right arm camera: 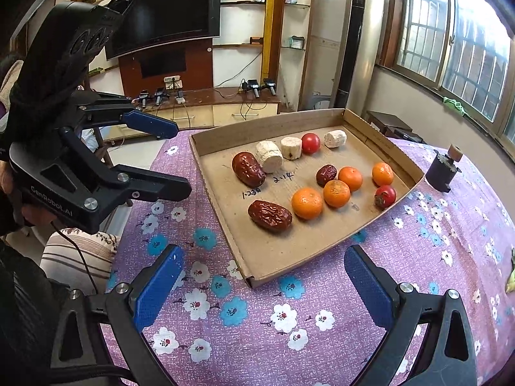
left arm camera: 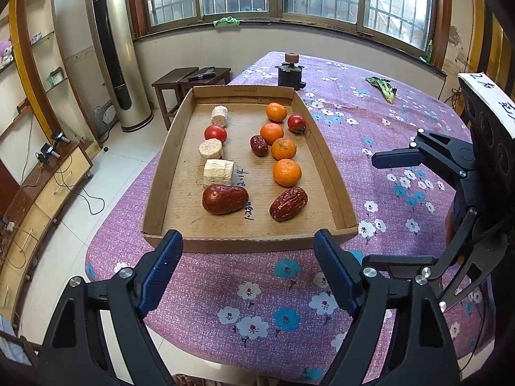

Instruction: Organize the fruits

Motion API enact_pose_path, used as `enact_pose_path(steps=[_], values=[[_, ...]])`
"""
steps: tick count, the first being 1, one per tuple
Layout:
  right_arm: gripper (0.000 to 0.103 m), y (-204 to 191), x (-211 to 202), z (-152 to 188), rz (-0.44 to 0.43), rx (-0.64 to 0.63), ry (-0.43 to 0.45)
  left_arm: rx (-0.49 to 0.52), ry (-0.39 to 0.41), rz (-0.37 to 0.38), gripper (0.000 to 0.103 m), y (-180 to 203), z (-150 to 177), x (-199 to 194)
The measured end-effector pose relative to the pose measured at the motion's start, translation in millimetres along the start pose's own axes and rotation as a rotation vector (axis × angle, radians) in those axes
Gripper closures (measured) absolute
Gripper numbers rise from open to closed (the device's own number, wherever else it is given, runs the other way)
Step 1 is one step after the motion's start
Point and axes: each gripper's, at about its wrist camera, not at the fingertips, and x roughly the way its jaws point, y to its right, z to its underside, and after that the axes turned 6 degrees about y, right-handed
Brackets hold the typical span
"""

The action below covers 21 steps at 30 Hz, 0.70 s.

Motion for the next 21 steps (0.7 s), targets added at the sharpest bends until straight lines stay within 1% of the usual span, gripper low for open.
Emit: enact_pose_path(steps=[2, 5, 8, 17, 21], values=[[0.002, -0.7, 0.6, -0.6, -0.004, -0.002, -0.002, -0.009, -0.005, 0.010, 0.019, -1.5, 0.2, 0.4], [0.002, -1.9, 1.8, -1.2, -0.009, -0.008, -0.005, -0.021, -0.021, 0.012, 0.014, -3.9, 0.8, 3.9], [0.002, -2.9, 3.5, -1.7, -0.009, -0.015, -0.014, -0.036, -0.027, 0.024, 0.014, -7.0, 1.4, 5.5], [0.002, -2.2, 6.9, -4.7, -0.012, -0.017, -0.021, -0.091, 0.009, 0.026, 0.014, -19.1, 1.2, 2.0], [0.002, -2.1, 7.4, -6.3, -0.014, -0.016, -0.019, -0.092, 0.020, 0.001, 0.014, -22.8, 1.4, 1.2]])
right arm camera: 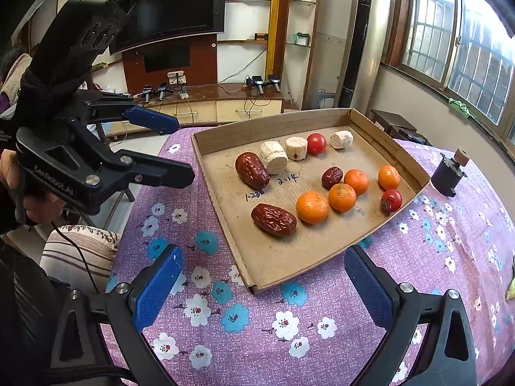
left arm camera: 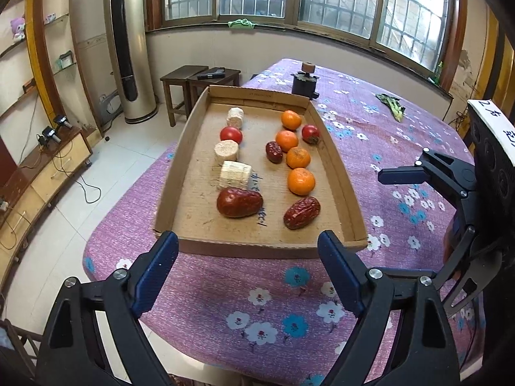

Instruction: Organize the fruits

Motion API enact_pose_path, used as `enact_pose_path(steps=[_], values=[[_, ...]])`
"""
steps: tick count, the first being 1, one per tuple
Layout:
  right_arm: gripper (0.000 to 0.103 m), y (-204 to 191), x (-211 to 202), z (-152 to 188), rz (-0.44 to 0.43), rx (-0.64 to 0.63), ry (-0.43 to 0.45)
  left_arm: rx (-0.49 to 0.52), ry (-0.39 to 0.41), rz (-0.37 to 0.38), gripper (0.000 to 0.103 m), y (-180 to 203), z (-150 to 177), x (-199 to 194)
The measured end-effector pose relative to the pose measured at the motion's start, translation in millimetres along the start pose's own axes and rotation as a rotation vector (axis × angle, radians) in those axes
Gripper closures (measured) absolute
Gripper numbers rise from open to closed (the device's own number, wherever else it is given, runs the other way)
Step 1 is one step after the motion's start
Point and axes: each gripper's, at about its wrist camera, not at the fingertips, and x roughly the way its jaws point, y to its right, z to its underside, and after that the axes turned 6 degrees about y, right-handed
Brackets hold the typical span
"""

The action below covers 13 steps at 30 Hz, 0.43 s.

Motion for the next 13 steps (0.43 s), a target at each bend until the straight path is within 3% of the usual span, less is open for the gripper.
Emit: enact_pose_path(steps=[13], values=[[0.002, -1.5, 3.6, 0.9, -0.011, 0.010, -0.004, 0.015, -0.008, 0.009, 0.014, 4.8, -1.4, -0.3]])
